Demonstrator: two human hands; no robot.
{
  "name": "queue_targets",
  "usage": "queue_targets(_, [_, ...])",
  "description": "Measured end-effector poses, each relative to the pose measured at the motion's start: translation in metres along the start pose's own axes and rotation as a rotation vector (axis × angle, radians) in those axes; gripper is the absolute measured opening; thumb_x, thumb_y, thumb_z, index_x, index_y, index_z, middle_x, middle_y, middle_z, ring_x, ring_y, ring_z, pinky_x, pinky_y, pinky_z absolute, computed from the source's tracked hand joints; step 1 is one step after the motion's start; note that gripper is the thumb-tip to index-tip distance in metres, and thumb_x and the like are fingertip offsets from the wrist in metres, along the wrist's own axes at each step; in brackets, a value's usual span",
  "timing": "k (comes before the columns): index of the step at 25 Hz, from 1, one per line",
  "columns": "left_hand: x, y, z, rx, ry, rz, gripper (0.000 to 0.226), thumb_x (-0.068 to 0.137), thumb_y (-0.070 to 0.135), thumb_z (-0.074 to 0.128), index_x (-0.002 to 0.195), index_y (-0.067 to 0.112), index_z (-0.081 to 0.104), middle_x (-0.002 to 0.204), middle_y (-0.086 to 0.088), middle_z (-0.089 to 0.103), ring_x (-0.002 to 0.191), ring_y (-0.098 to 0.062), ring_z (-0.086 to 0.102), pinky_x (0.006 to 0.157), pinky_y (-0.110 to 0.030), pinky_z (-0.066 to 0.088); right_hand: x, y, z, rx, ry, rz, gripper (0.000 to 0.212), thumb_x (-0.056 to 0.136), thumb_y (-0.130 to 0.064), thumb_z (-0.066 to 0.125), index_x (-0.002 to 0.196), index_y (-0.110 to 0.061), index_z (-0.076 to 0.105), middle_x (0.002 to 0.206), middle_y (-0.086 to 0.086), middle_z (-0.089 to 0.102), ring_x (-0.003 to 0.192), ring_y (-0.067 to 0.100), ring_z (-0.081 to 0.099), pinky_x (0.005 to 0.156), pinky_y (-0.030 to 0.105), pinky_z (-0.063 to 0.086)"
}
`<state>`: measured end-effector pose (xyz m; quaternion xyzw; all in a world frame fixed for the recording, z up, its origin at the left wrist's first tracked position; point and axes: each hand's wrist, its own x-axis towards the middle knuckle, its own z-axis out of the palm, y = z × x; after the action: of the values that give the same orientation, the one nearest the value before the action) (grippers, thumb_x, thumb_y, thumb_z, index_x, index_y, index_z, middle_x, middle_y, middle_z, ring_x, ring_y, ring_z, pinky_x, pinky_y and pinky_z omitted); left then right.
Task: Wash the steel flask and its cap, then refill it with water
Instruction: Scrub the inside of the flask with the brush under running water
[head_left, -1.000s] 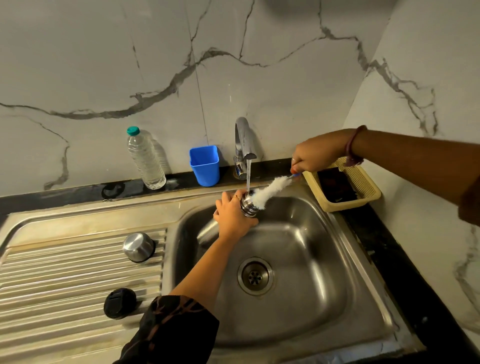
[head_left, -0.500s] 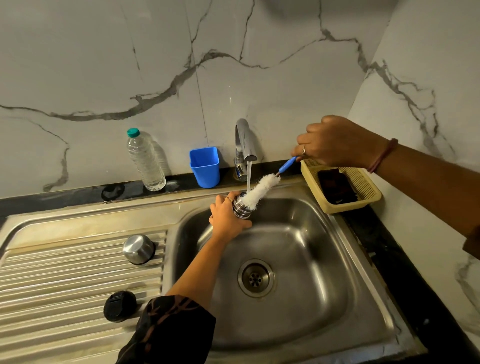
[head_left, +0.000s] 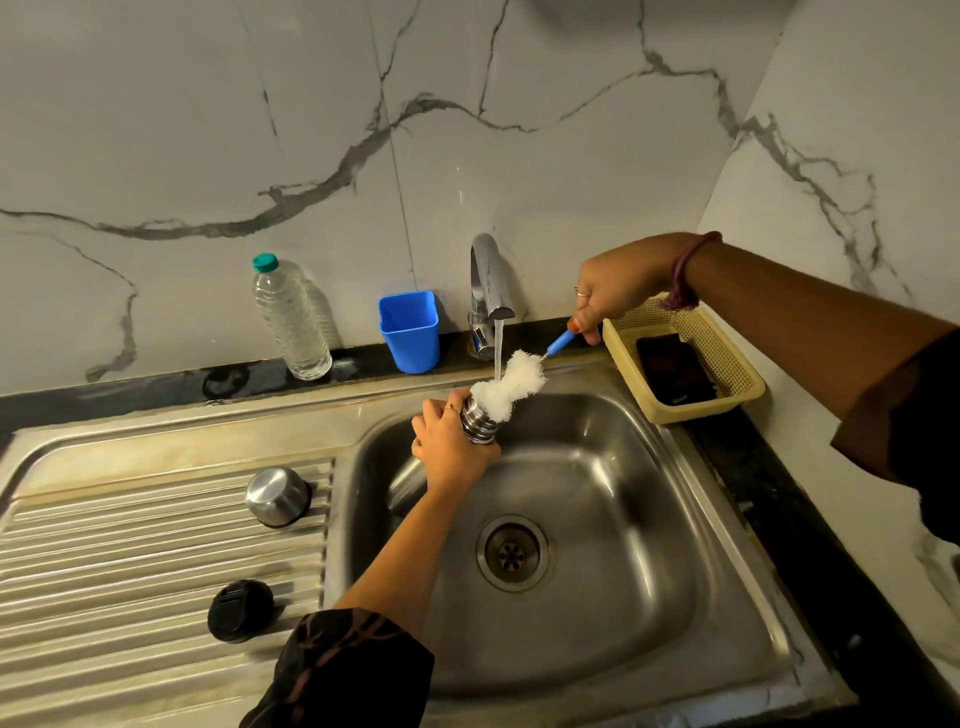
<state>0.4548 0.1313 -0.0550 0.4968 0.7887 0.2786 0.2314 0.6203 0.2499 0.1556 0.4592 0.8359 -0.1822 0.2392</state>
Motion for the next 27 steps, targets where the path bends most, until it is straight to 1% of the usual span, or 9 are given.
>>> queue_targets(3, [-0.002, -0.003, 0.004, 0.005, 0.000, -0.007, 0.084, 0.067, 0.023, 0.084, 0.141, 0.028, 0.043, 0.133, -0.006, 0.038, 0.126, -0.028, 0.034, 0.106, -0.052, 0.032, 0.006, -0.001, 0.002, 0.076, -0.043, 0.092, 0.028, 0.094, -0.033, 0.055, 0.079, -0.014, 0.070, 0.062, -0.002, 0.046, 0.054, 0.009, 0.033, 0.050, 0.017, 0.028])
queue_targets(7, [-0.002, -0.007, 0.005, -0.010, -0.007, -0.017, 0.083, 0.067, 0.027, 0.085, 0.140, 0.027, 0.044, 0.132, -0.004, 0.040, 0.125, -0.027, 0.034, 0.106, -0.052, 0.033, 0.010, -0.007, 0.014, -0.001, 0.003, 0.084, 0.035, 0.094, -0.038, 0.052, 0.090, -0.011, 0.073, 0.067, -0.001, 0.049, 0.058, 0.009, 0.036, 0.052, 0.018, 0.029])
queue_targets(11, [-0.005, -0.011, 0.003, -0.070, -0.062, -0.021, 0.086, 0.061, 0.021, 0.088, 0.135, 0.023, 0.045, 0.130, 0.000, 0.044, 0.123, -0.023, 0.036, 0.100, -0.048, 0.038, -0.010, -0.004, 0.020, -0.282, 0.289, -0.281, 0.019, 0.092, -0.030, 0.056, 0.104, -0.019, 0.067, 0.085, -0.005, 0.057, 0.073, 0.009, 0.050, 0.060, 0.017, 0.034])
queue_targets(13, [-0.005, -0.012, 0.002, -0.093, -0.071, -0.021, 0.085, 0.060, 0.020, 0.088, 0.133, 0.021, 0.046, 0.129, 0.001, 0.044, 0.122, -0.022, 0.037, 0.101, -0.047, 0.039, -0.017, 0.006, 0.023, -0.569, 0.490, -0.532, 0.021, 0.090, -0.021, 0.061, 0.110, -0.021, 0.067, 0.092, 0.000, 0.061, 0.076, 0.014, 0.056, 0.064, 0.022, 0.036])
queue_targets(15, [-0.004, -0.011, 0.003, -0.085, -0.084, -0.017, 0.085, 0.059, 0.021, 0.088, 0.134, 0.020, 0.046, 0.129, 0.000, 0.043, 0.122, -0.022, 0.037, 0.102, -0.047, 0.039, -0.013, 0.021, 0.029, -0.880, 0.661, -0.662, 0.029, 0.081, -0.010, 0.070, 0.110, -0.015, 0.068, 0.082, 0.005, 0.064, 0.064, 0.020, 0.056, 0.052, 0.026, 0.036])
queue_targets(17, [-0.002, -0.009, 0.002, -0.070, -0.082, -0.024, 0.087, 0.058, 0.023, 0.089, 0.134, 0.022, 0.046, 0.129, 0.002, 0.043, 0.122, -0.021, 0.037, 0.102, -0.048, 0.039, -0.011, 0.029, 0.034, -0.972, 0.690, -0.711, 0.033, 0.077, -0.004, 0.071, 0.109, -0.012, 0.069, 0.077, 0.007, 0.063, 0.056, 0.021, 0.053, 0.043, 0.022, 0.032])
queue_targets(20, [0.001, -0.006, 0.003, -0.051, -0.082, -0.042, 0.087, 0.058, 0.024, 0.090, 0.133, 0.023, 0.046, 0.128, 0.002, 0.042, 0.121, -0.020, 0.037, 0.102, -0.048, 0.039, -0.011, 0.027, 0.040, -0.936, 0.636, -0.633, 0.029, 0.088, -0.016, 0.059, 0.117, -0.019, 0.066, 0.080, 0.002, 0.064, 0.052, 0.017, 0.052, 0.043, 0.020, 0.026])
queue_targets(22, [0.003, -0.005, 0.004, -0.047, -0.067, -0.058, 0.086, 0.058, 0.025, 0.090, 0.132, 0.021, 0.046, 0.128, 0.002, 0.043, 0.121, -0.021, 0.037, 0.101, -0.049, 0.039, -0.009, 0.017, 0.040, -0.909, 0.550, -0.441, 0.030, 0.097, -0.026, 0.042, 0.122, -0.027, 0.059, 0.084, -0.003, 0.063, 0.056, 0.013, 0.049, 0.045, 0.021, 0.027])
queue_targets(27, [0.007, -0.005, 0.010, -0.034, -0.025, -0.075, 0.087, 0.060, 0.024, 0.089, 0.134, 0.019, 0.045, 0.131, -0.001, 0.041, 0.124, -0.023, 0.036, 0.105, -0.051, 0.036, -0.004, -0.015, 0.023, -0.569, 0.254, -0.104, 0.022, 0.097, -0.029, 0.040, 0.096, -0.024, 0.061, 0.065, -0.006, 0.047, 0.056, 0.008, 0.037, 0.051, 0.021, 0.028])
